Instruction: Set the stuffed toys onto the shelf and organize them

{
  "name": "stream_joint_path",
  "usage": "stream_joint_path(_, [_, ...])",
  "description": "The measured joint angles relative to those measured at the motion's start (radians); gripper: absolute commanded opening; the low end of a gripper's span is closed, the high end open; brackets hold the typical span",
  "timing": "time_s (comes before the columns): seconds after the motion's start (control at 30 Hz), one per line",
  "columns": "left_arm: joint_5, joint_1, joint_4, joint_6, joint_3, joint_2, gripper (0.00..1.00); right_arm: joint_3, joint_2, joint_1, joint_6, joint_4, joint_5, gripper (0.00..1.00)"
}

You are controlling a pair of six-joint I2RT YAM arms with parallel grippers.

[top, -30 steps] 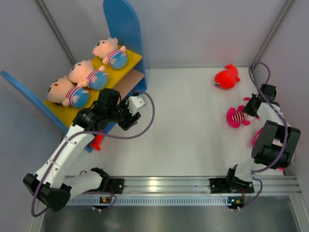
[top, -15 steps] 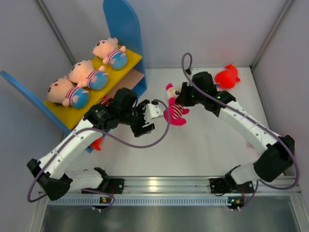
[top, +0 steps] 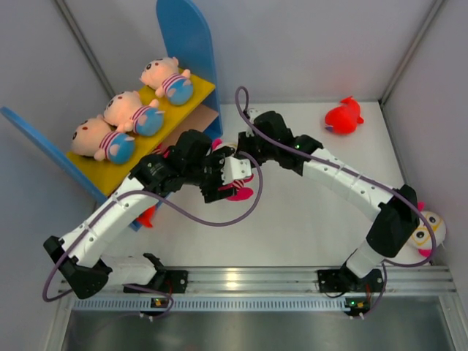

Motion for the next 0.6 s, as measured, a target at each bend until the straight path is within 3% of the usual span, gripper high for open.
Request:
stream_joint_path(0.2, [-0.044, 0.0, 0.0, 0.023, -0.001, 0.002, 0.72, 0.005, 0.0, 0.014, 0.0, 0.021, -0.029, 0.0])
stream_joint_path(0.23, [-0.043, 0.0, 0.0, 0.02, -0.003, 0.002, 0.56, 0.005, 0.0, 0.014, 0.0, 0.028, -0.035, 0.0])
stream_joint_path(0.33, [-0.028, 0.0, -0.004, 0.0, -0.006, 0.007, 0.2, 0.005, 0.0, 0.014, 0.0, 0.048, -0.053, 0.0])
stream_joint_path(0.37, [-0.019, 0.0, -0.003, -0.005, -0.006, 0.011, 0.0, 0.005, 0.0, 0.014, 0.0, 0.05, -0.061, 0.0])
stream_joint_path(0.4, [-0.011, 0.0, -0.001, -0.01, -0.006, 0.014, 0.0, 0.005, 0.0, 0.016, 0.0, 0.049, -0.067, 0.02])
stream_joint_path(0.47, [-0.005, 0.0, -0.002, -0.008, -0.006, 0.019, 0.0, 0.004, 0.0, 0.016, 0.0, 0.05, -0.072, 0.24])
stream_joint_path(0.5, [-0.006, 0.0, -0.001, -0.009, -0.006, 0.019, 0.0, 0.003, 0.0, 0.016, 0.004, 0.051, -0.072, 0.49])
stream_joint_path(0.6, [-0.044, 0.0, 0.013, -0.012, -0.014, 0.019, 0.0, -0.007, -0.005, 0.004, 0.005, 0.079, -0.053, 0.64])
